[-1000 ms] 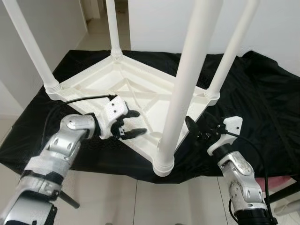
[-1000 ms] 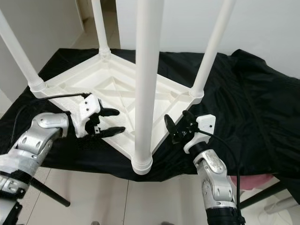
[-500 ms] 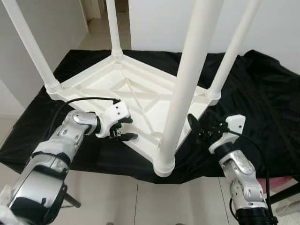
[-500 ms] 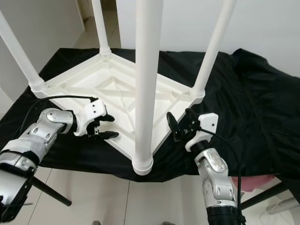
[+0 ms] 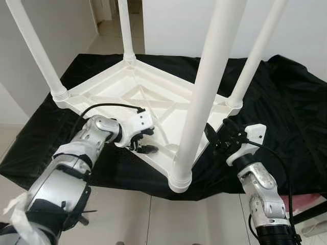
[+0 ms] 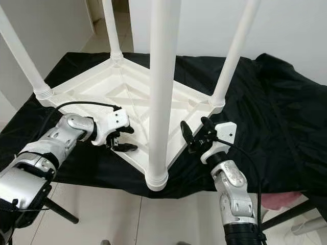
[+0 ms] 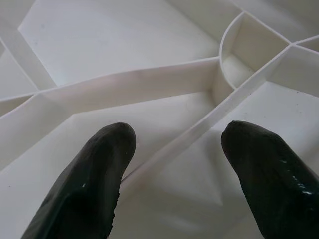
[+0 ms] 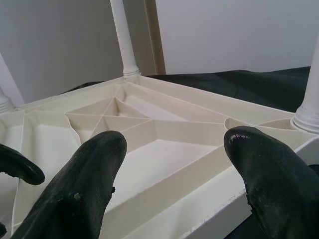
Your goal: Building children table
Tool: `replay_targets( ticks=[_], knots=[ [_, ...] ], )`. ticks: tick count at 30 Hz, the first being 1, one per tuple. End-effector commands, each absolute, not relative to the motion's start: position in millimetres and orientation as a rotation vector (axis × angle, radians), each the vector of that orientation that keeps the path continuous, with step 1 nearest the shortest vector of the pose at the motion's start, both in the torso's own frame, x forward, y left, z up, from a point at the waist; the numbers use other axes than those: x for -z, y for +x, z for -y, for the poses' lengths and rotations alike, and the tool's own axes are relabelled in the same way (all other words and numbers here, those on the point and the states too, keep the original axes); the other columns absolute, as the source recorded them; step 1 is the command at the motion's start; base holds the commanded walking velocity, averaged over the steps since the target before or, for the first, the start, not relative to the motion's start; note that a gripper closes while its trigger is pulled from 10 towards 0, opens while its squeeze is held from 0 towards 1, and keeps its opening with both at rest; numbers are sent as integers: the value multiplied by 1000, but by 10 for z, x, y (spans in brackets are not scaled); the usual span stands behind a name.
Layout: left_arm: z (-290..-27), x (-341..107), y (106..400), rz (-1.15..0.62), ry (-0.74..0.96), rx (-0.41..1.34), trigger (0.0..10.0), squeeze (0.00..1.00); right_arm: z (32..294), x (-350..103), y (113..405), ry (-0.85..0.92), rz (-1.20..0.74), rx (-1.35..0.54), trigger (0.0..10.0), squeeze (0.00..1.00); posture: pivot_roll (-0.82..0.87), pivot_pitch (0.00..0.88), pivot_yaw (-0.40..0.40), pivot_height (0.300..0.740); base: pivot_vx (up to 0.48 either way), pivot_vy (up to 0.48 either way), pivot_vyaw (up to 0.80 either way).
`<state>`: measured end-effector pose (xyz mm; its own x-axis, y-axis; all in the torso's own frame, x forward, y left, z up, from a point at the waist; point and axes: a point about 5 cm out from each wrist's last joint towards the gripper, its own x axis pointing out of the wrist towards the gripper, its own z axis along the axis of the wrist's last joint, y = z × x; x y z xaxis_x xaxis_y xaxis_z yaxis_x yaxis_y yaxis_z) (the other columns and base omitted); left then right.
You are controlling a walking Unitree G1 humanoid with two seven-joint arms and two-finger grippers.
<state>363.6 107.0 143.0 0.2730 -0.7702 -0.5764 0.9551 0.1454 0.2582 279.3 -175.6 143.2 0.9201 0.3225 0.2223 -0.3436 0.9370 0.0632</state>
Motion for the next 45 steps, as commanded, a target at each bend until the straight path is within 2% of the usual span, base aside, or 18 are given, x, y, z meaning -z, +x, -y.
replay_targets(
  ticks=[1, 20, 21, 22, 24, 25, 28, 29, 34, 45],
  knots=[
    [-1129, -1445, 3789, -251, 699, 955, 10000, 0, 1732, -1416, 2809, 96, 202, -350, 10000, 0, -61, 18, 41, 740, 0, 0, 0],
    [-953, -1352, 3821, -375, 868, 936, 10000, 0, 1727, -1411, 2828, 78, 193, -343, 10000, 0, -63, 31, 46, 740, 0, 0, 0],
    [-904, -1362, 3815, -372, 868, 960, 8627, 0, 1721, -1410, 2826, 78, 193, -343, 10000, 0, -68, 32, 52, 740, 0, 0, 0],
    [-883, -1363, 3809, -373, 861, 976, 4706, 0, 1719, -1409, 2824, 79, 193, -342, 10000, 0, -68, 32, 52, 740, 0, 0, 0],
    [-870, -1364, 3805, -374, 857, 985, 4706, 0, 1717, -1409, 2823, 79, 194, -342, 10000, 0, -68, 32, 52, 740, 0, 0, 0],
    [-857, -1359, 3798, -376, 859, 998, 2941, 0, 1716, -1407, 2819, 80, 193, -339, 10000, 0, -71, 30, 55, 740, 0, 0, 0],
    [-852, -1355, 3798, -376, 864, 998, 2941, 0, 1716, -1406, 2818, 80, 193, -339, 10000, 0, -71, 30, 55, 740, 0, 0, 0],
    [-845, -1333, 3779, -382, 869, 1025, 0, 0, 1717, -1399, 2812, 79, 191, -338, 10000, 0, -72, 28, 58, 740, 0, 0, 0],
    [-818, -1265, 3714, -407, 867, 1113, 0, 0, 1723, -1383, 2803, 76, 187, -336, 10000, 0, -73, 25, 60, 740, 0, 0, 0],
    [-771, -1206, 3650, -417, 836, 1190, 0, 0, 1717, -1376, 2811, 74, 188, -331, 10000, 0, -74, 12, 57, 740, 0, 0, 0]
  ],
)
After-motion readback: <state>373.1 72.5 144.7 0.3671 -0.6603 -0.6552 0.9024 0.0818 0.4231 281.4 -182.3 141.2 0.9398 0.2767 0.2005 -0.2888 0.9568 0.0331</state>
